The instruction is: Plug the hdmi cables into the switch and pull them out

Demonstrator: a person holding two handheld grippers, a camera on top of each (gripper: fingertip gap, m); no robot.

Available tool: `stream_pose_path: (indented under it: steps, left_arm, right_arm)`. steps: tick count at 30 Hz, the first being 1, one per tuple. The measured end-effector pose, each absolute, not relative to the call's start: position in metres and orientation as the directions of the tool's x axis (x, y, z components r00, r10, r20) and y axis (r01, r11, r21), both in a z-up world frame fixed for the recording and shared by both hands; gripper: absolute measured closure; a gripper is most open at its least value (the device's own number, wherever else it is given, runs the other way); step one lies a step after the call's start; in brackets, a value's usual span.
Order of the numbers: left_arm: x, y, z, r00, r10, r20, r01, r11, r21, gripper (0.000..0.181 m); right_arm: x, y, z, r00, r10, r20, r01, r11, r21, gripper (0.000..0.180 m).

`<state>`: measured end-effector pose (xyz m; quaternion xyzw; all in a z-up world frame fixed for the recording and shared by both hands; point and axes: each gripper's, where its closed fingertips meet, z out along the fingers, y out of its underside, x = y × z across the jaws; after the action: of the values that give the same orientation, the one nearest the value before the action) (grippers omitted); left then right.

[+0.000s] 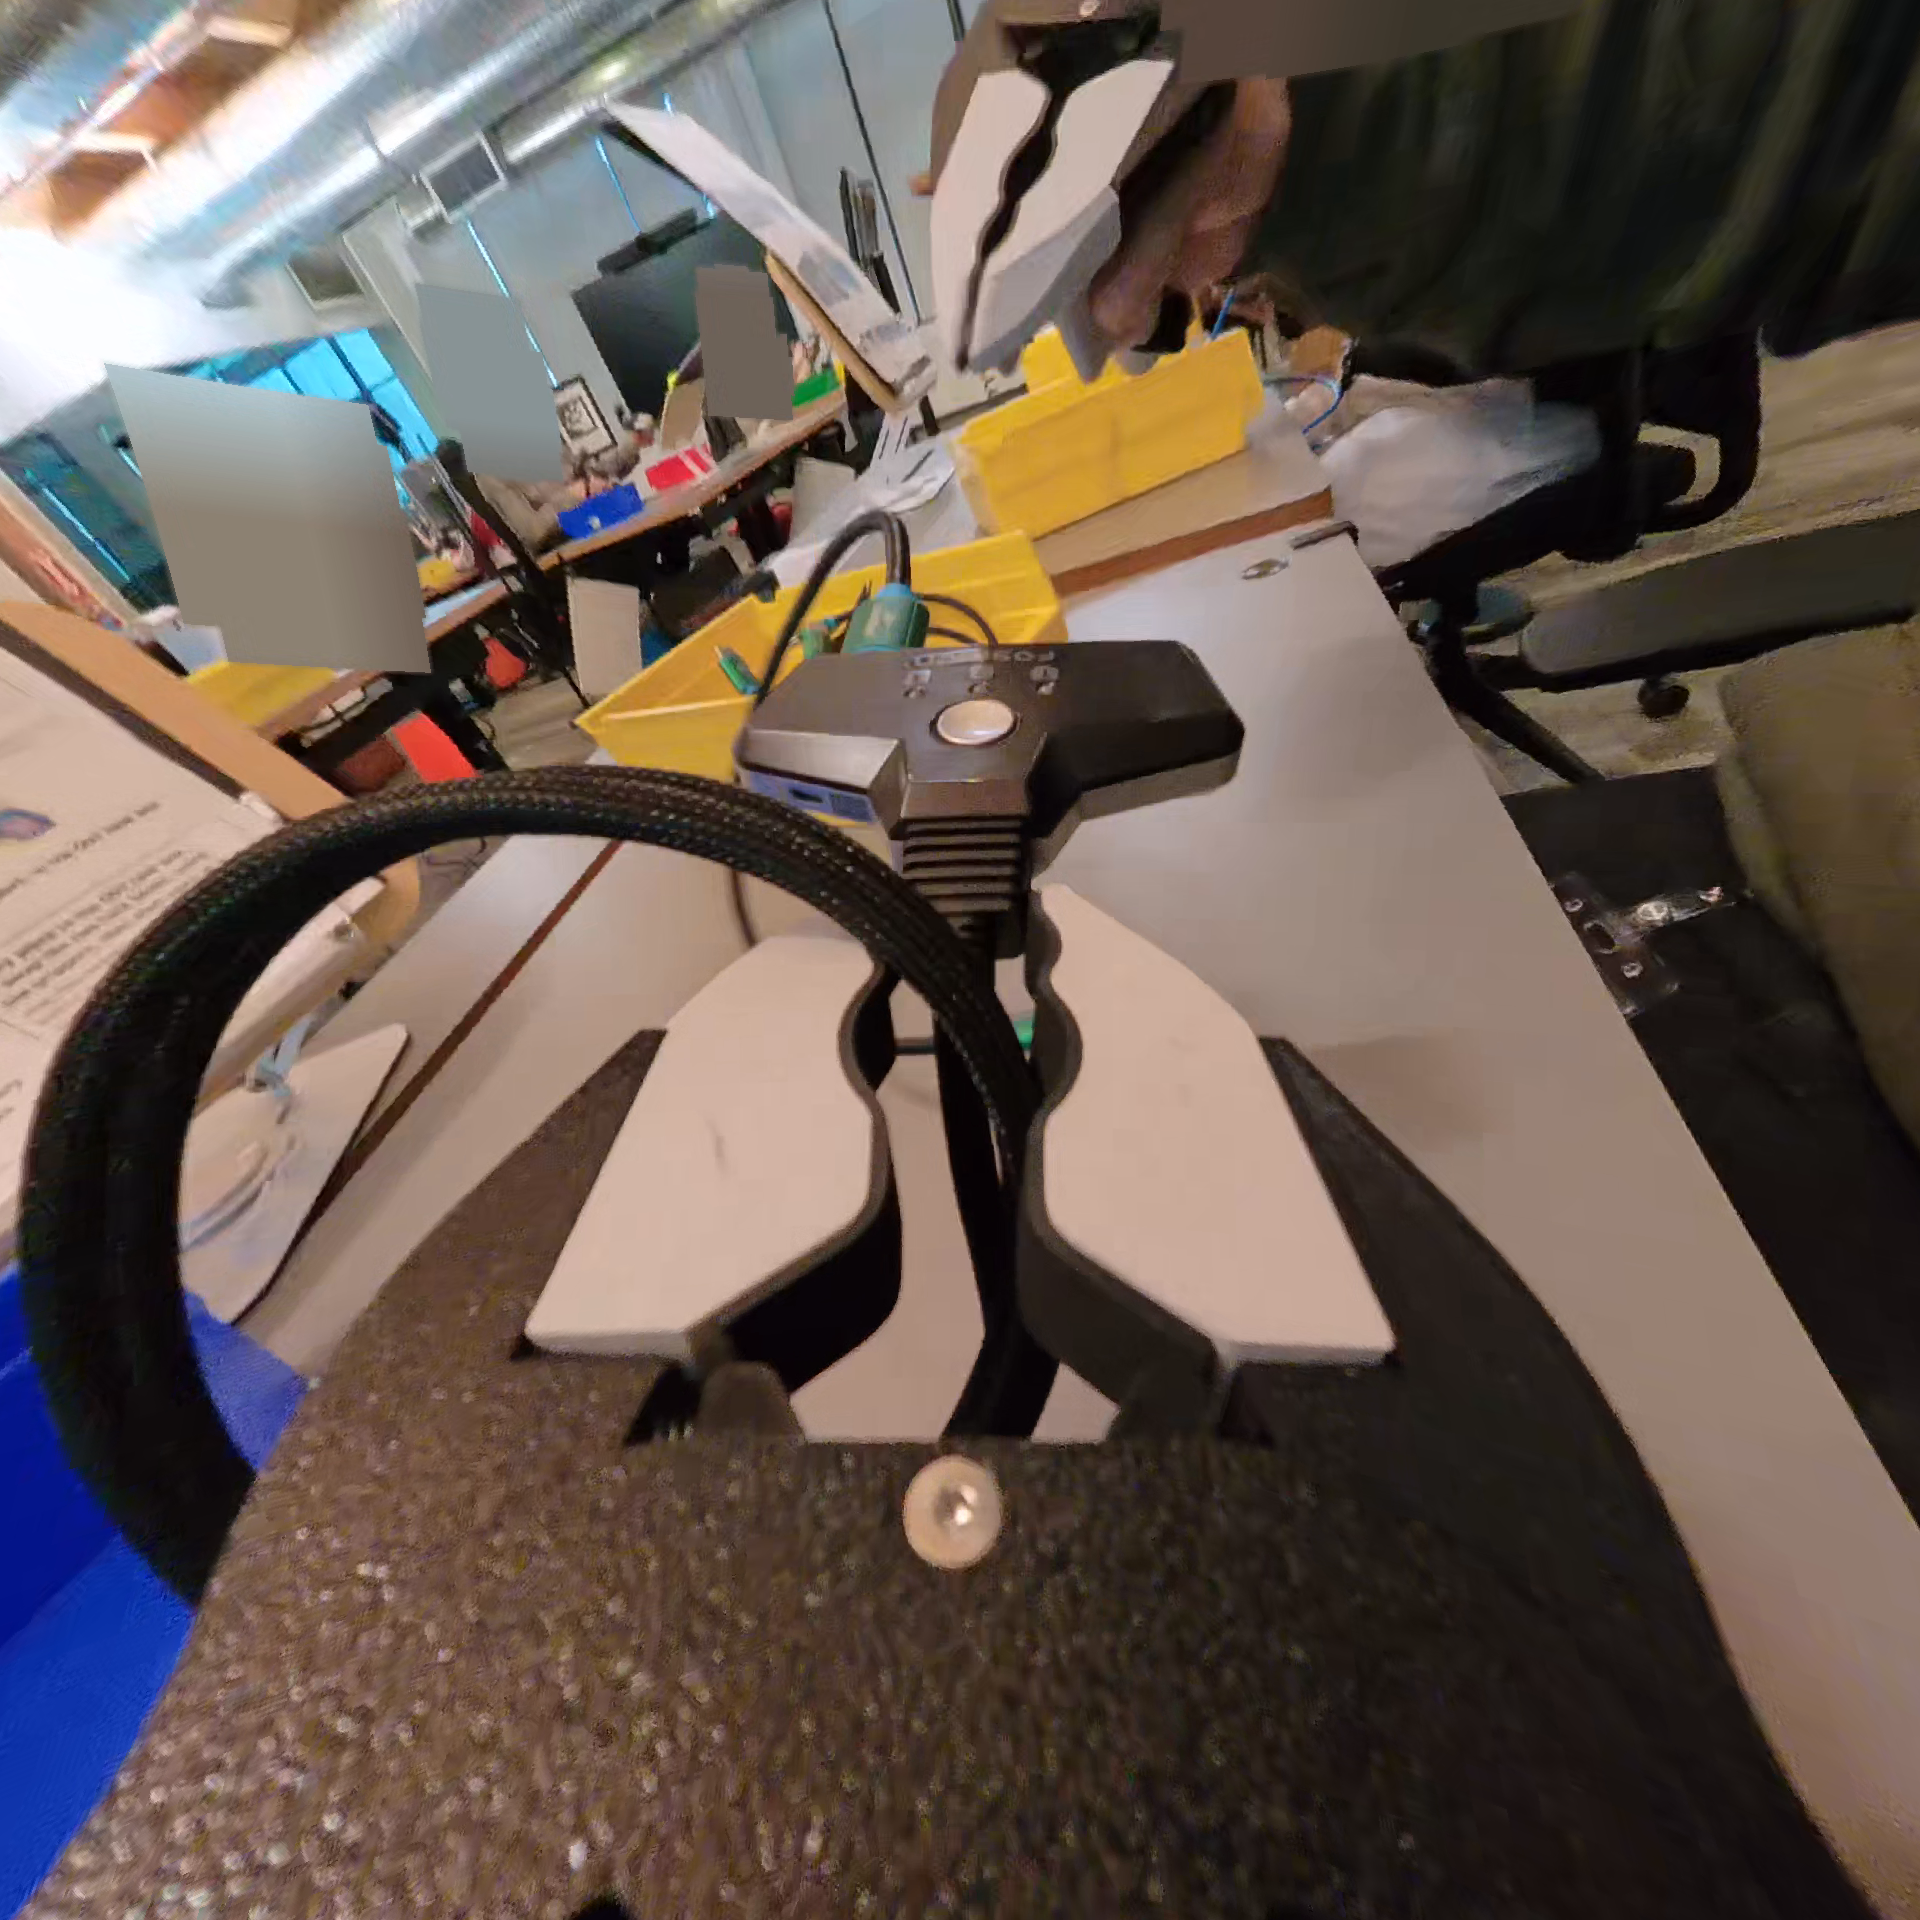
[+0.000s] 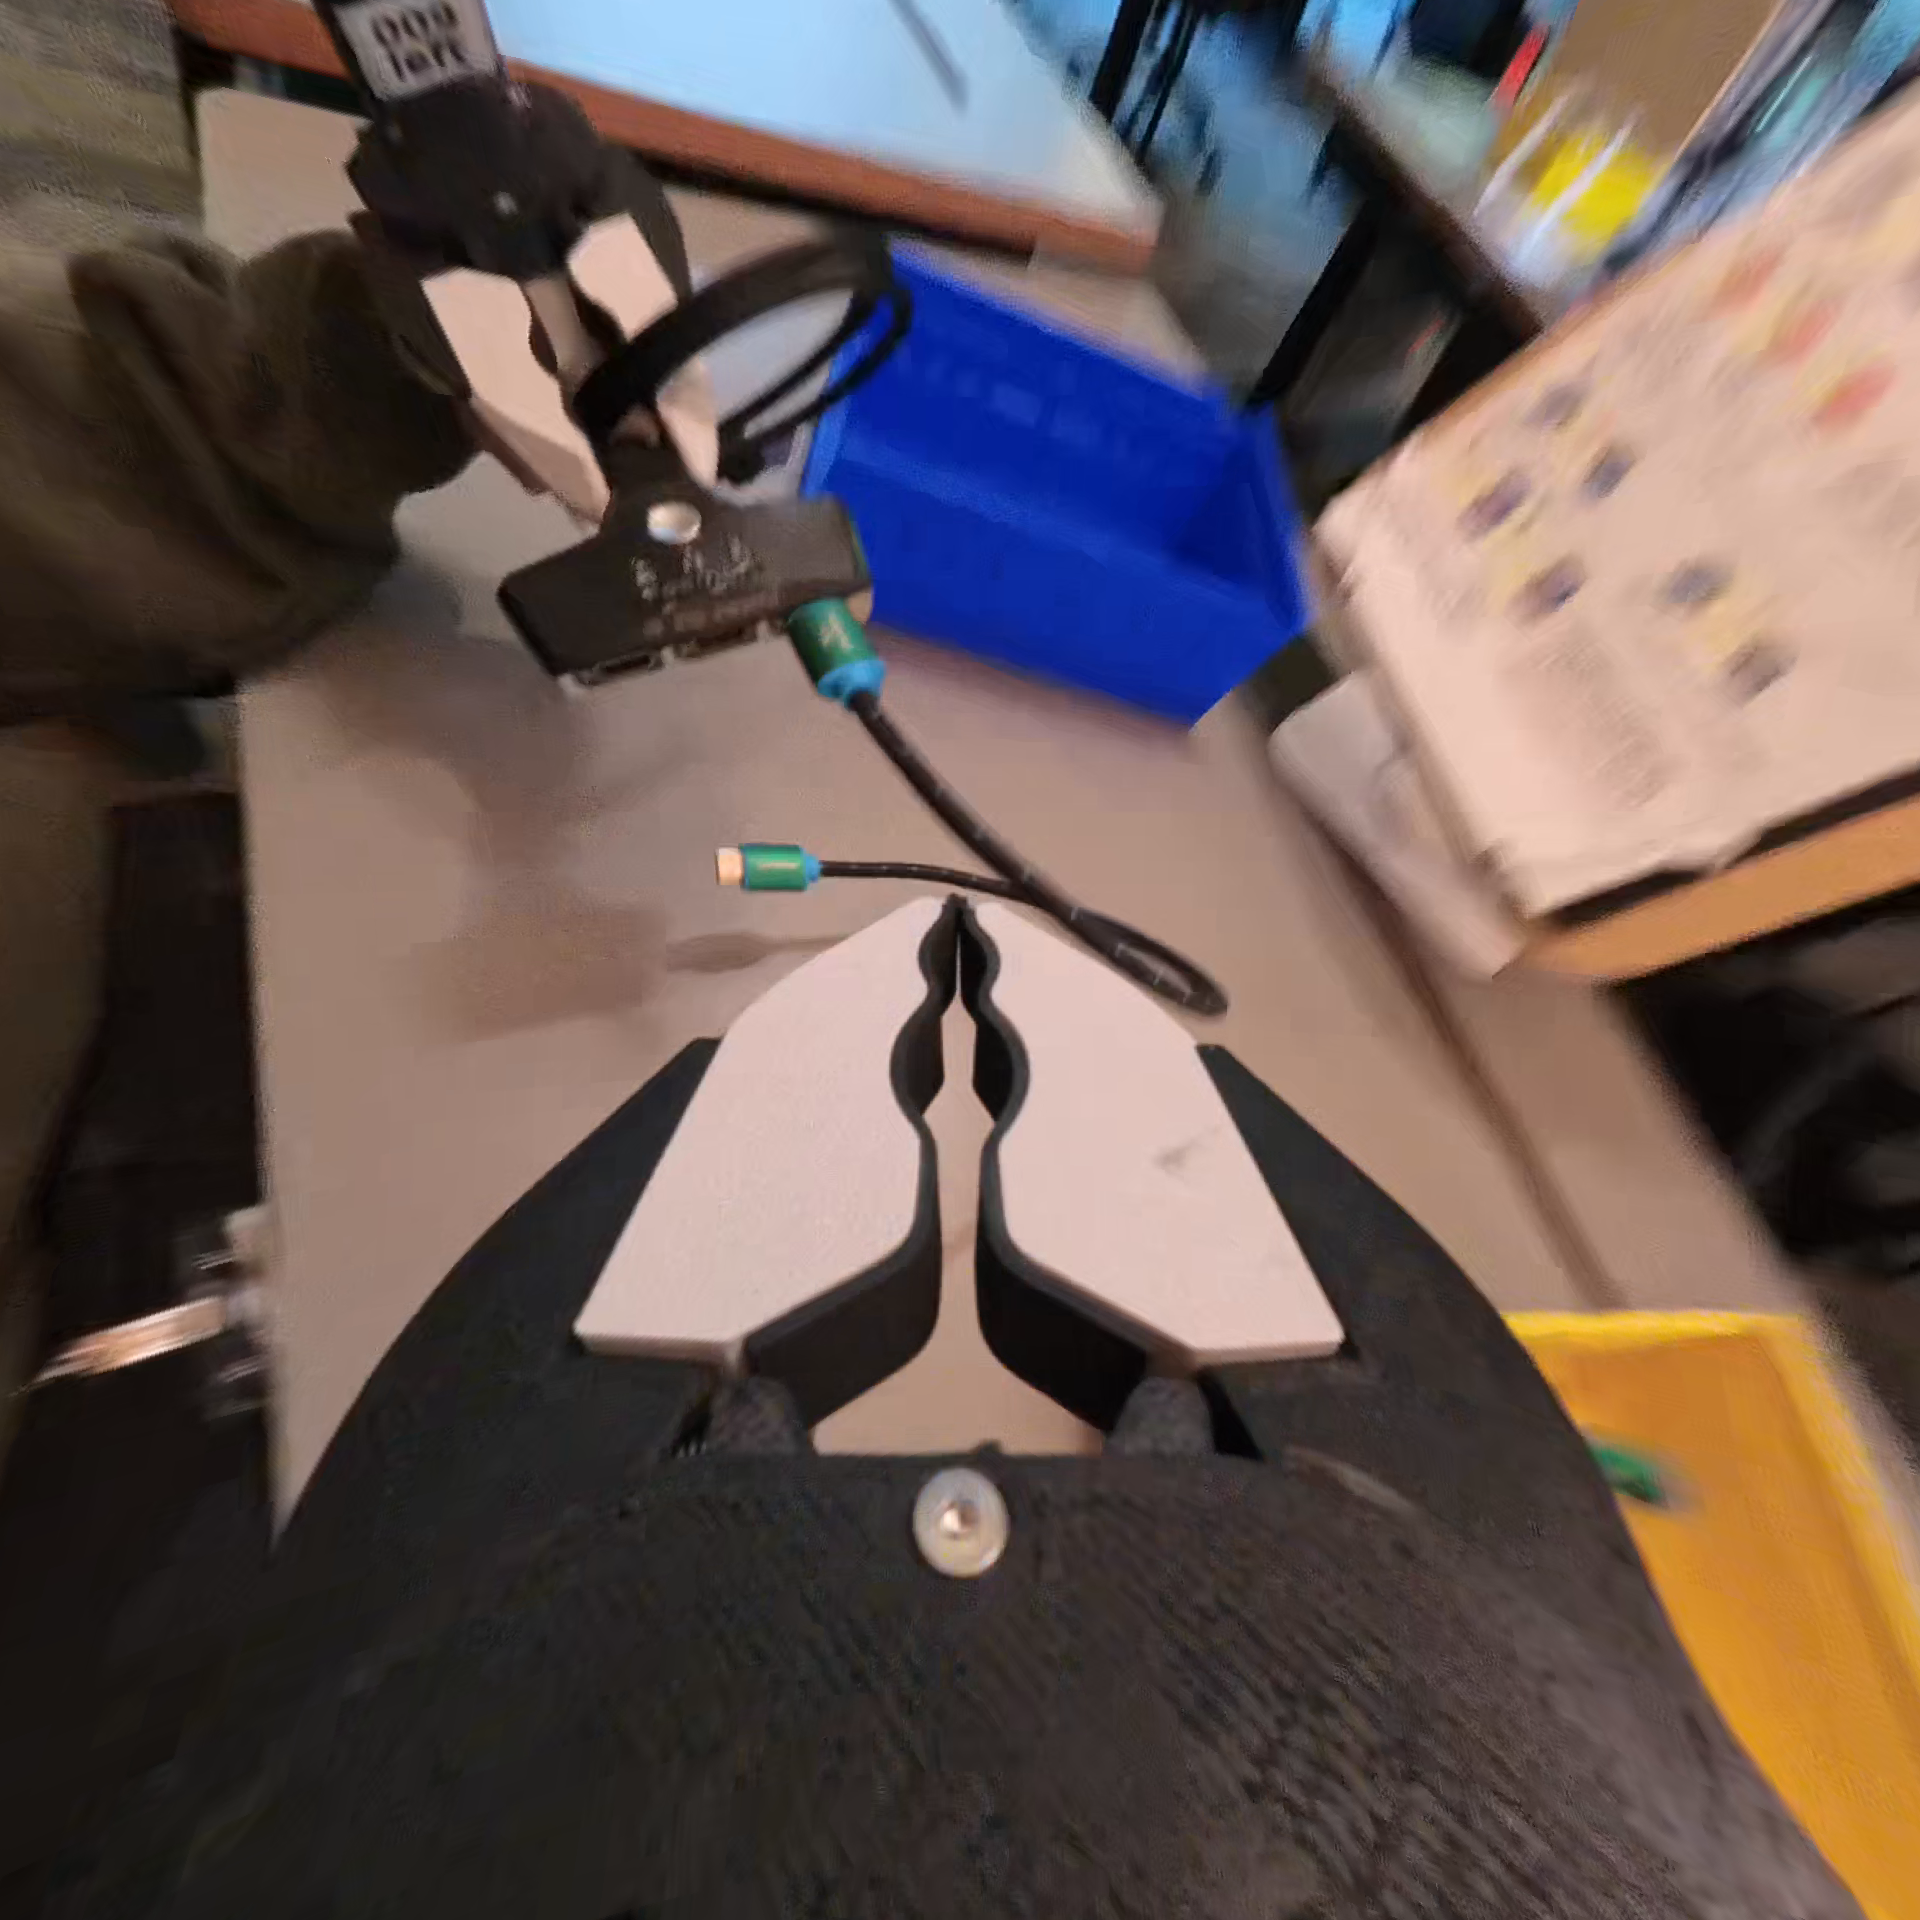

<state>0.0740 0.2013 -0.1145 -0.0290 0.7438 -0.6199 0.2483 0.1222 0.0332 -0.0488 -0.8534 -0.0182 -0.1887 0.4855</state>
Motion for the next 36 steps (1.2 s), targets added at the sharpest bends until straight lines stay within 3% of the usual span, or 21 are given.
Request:
stream_pose_path:
  steps: [1,4,9,14,36]
  left_arm:
    - [0.072,0.199,-0.114,-0.873,-0.341,-0.349,0.279,0.239,-0.93,0.16]
    - [0.064,0.192,-0.11,-0.872,-0.309,-0.38,0.311,0.249,-0.917,0.16]
    - [0.054,0.18,-0.113,-0.89,-0.233,-0.393,0.341,0.233,-0.911,0.159]
    - [0.052,0.177,-0.11,-0.89,-0.227,-0.396,0.357,0.196,-0.913,0.159]
    - [0.042,0.164,-0.105,-0.903,-0.165,-0.396,0.379,0.122,-0.917,0.159]
  right_arm:
    - [0.113,0.042,-0.035,0.909,-0.133,0.396,0.297,-0.461,-0.836,0.178]
    - [0.087,0.077,-0.024,0.966,-0.061,0.252,0.219,-0.334,-0.917,0.162]
    - [0.08,0.111,-0.074,0.944,0.022,0.329,0.295,-0.503,-0.813,0.144]
    - [0.082,0.119,-0.09,0.954,-0.017,0.299,0.256,-0.475,-0.842,0.157]
    - [0.067,0.107,-0.092,0.993,-0.031,0.11,0.095,-0.314,-0.944,0.157]
